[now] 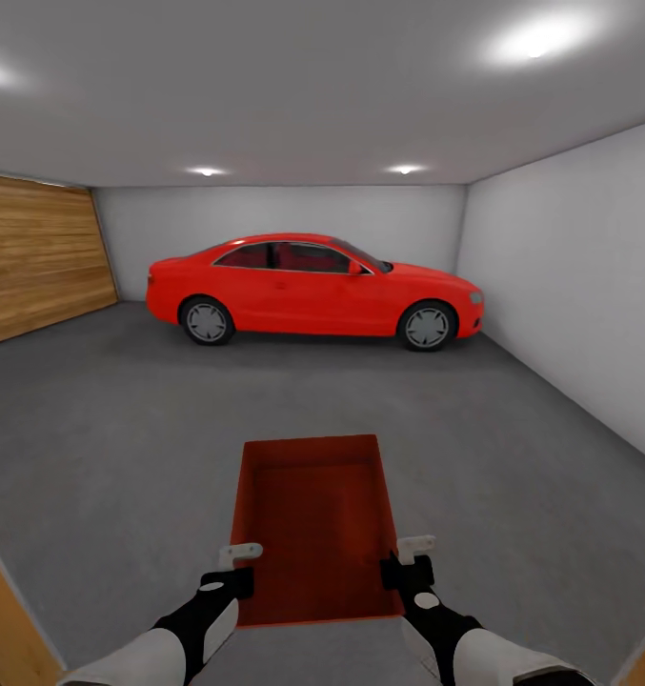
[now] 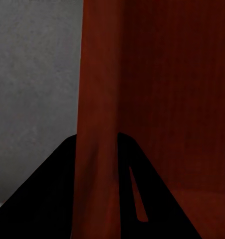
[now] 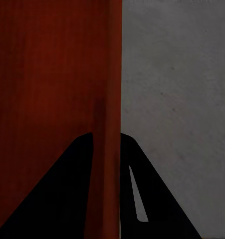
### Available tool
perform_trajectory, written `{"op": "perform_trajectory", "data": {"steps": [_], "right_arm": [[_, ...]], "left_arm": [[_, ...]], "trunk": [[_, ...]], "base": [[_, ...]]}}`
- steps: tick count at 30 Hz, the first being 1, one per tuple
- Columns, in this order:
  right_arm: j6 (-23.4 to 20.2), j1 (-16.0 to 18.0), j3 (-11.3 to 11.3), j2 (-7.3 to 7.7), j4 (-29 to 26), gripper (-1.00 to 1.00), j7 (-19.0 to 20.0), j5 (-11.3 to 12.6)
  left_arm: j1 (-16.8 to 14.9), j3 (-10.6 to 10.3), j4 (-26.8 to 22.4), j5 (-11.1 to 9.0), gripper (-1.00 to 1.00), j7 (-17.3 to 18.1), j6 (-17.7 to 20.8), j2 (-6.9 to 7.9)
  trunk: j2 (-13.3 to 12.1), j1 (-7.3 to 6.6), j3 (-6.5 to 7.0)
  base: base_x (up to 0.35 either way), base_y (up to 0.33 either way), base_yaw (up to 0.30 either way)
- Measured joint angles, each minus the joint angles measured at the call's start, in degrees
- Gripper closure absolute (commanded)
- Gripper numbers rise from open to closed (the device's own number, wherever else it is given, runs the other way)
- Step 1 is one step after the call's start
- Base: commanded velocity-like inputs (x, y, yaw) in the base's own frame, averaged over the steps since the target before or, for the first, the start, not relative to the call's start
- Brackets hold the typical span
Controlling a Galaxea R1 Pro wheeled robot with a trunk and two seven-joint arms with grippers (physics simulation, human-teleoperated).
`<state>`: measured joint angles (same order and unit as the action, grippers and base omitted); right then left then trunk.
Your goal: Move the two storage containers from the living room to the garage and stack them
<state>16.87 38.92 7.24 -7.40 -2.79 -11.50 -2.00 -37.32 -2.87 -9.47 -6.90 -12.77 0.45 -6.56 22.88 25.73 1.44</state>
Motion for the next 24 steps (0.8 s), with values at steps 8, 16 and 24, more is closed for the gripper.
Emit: {"op": "perform_trajectory", "data": {"steps": [8, 16, 24], "right_arm": [[0.0, 0.0, -0.01, 0.0, 0.0, 1.0, 0.0, -0.01], [0.0, 0.0, 0.03, 0.0, 0.0, 1.0, 0.0, 0.03], [0.0, 0.0, 0.04, 0.0, 0.0, 1.0, 0.0, 0.05]], "left_arm": [[0.0, 0.05, 0.0, 0.05, 1.0, 0.03, 0.0, 0.0], [0.0, 0.0, 0.0, 0.0, 1.0, 0.0, 0.0, 0.0], [0.0, -0.04, 0.0, -0.03, 1.0, -0.02, 0.0, 0.0]], "trunk": [[0.0, 0.0, 0.0], [0.0, 0.0, 0.0], [0.0, 0.0, 0.0]], "base": [[0.318, 0.0, 0.0], [0.318, 0.0, 0.0], [0.318, 0.0, 0.0]]}}
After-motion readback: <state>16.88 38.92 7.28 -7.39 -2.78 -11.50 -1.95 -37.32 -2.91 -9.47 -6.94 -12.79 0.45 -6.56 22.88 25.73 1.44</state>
